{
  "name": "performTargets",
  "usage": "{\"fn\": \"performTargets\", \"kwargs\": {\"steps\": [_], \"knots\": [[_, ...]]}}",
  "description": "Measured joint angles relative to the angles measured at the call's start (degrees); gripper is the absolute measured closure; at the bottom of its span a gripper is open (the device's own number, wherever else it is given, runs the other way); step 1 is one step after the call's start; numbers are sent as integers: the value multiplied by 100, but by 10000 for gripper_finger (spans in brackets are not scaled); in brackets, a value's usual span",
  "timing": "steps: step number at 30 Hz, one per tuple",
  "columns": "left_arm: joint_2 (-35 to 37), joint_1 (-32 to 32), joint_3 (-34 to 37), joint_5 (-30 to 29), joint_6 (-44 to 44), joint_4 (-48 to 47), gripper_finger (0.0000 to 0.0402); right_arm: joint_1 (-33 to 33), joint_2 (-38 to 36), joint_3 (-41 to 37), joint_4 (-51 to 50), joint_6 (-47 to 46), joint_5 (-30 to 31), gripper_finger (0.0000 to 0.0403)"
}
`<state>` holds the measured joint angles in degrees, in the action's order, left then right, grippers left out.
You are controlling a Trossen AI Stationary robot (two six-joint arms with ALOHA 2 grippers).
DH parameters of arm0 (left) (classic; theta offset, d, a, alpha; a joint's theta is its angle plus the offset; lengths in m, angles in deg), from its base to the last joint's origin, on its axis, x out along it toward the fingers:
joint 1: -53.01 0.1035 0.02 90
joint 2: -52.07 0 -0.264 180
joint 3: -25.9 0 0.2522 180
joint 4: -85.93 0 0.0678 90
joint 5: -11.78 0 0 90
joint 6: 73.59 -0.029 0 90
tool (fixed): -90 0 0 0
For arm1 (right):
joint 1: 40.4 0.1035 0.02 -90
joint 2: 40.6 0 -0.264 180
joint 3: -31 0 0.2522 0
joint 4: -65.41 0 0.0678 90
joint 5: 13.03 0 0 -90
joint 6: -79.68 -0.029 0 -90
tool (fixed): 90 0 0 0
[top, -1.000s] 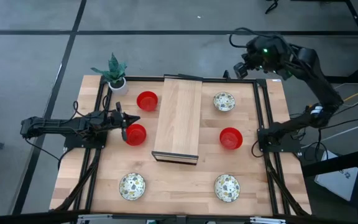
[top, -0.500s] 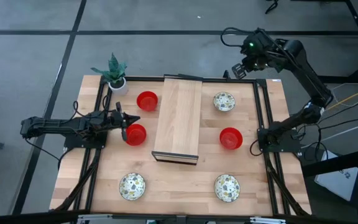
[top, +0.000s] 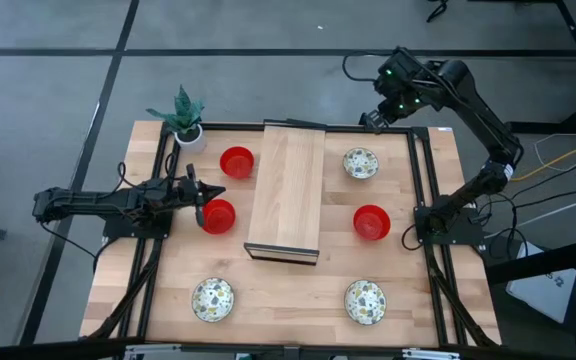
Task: Pick & Place Mini bowls
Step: Put the top white patterned bowl on the shelf
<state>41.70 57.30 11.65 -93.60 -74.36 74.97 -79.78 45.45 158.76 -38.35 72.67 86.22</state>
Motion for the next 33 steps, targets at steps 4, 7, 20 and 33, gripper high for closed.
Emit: {"fn": "performTargets", "kwargs": {"steps": [4,7,20,33], "knots": [[0,1,0,0,0,-1,398,0,10,0,-2,162,2,374],[0,-1,0,0,-1,-1,398,0,10,0,-2,169,0,372],[-2,1,0,1,1,-1,398,227,-80,-913,46,178,-334,363],[0,-1,0,0,-1,0,398,566,-1016,-2674,985,300,-338,362]]}}
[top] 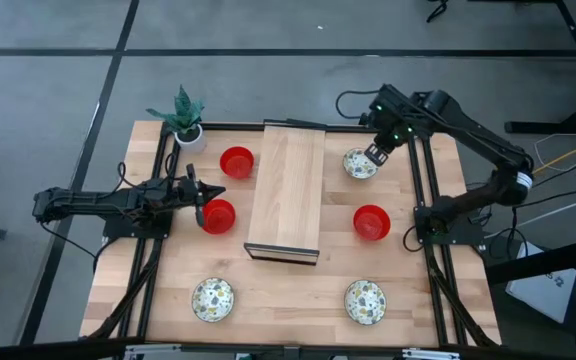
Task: Pick & Place Mini bowls
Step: Put the top white patterned bowl on the shelf
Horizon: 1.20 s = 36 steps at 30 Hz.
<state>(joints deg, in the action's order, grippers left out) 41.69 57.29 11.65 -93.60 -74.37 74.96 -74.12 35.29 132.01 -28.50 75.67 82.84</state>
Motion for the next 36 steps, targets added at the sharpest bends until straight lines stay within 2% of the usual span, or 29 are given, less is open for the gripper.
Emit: {"fn": "performTargets", "kwargs": {"steps": [9,14,28,36], "knots": [[0,0,0,0,0,1,398,11,-631,-997,182,691,-153,362],[-1,1,0,0,0,1,398,11,-669,-1316,191,1442,-185,362],[-1,1,0,0,1,0,398,11,-667,-2282,893,3789,-1213,362],[-1,2,0,0,0,0,398,11,-667,-2743,1483,4183,-1199,361]]}}
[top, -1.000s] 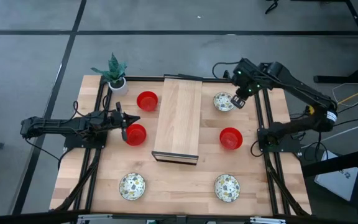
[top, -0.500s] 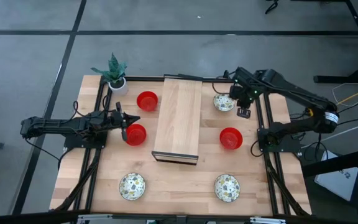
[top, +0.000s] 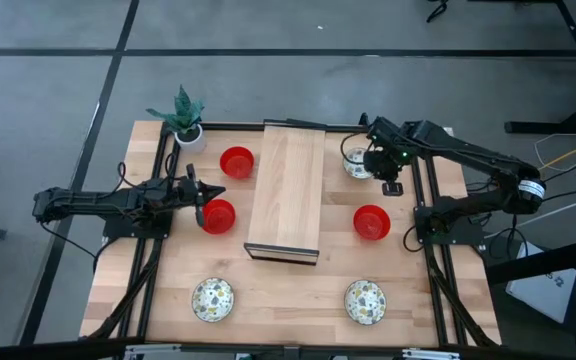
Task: Pick & Place Mini bowls
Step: Put the top white patterned bowl on the shelf
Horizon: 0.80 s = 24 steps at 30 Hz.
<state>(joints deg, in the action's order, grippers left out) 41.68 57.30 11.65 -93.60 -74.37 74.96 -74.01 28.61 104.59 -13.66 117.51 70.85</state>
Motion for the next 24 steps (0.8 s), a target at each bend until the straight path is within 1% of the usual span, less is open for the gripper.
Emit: {"fn": "performTargets", "kwargs": {"steps": [4,9,12,15,19,24], "knots": [[1,0,0,0,0,2,398,0,0,-207,374,177,69,337],[1,-2,0,0,0,2,398,-2,2,-425,816,173,509,276],[0,-1,0,0,1,0,398,-2,2,-480,950,160,517,240],[0,-2,0,0,1,1,398,0,2,-482,1017,154,506,213],[0,-1,0,0,0,2,398,-2,2,-482,1074,153,506,193],[1,-1,0,0,1,1,398,-2,2,-482,1074,155,505,187]]}}
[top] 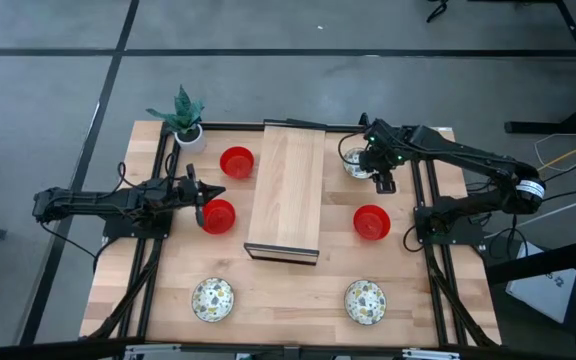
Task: Pick & Place Mini bowls
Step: Put the top white patterned bowl on the shelf
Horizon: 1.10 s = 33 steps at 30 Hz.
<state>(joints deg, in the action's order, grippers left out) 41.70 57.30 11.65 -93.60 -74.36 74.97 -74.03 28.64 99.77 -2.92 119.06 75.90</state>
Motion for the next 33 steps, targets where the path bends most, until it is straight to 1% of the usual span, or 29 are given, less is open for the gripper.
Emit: {"fn": "performTargets", "kwargs": {"steps": [11,15,20,26,33], "knots": [[0,1,0,0,0,0,398,0,0,0,13,9,-5,187],[-1,-1,0,0,-1,-1,398,2,19,0,13,11,-138,187],[-2,0,0,0,0,-1,398,0,277,0,59,4,-217,187],[0,-1,0,0,1,-1,398,0,549,0,386,10,-291,187],[0,0,0,0,0,0,398,0,799,0,398,-13,-368,187]]}}
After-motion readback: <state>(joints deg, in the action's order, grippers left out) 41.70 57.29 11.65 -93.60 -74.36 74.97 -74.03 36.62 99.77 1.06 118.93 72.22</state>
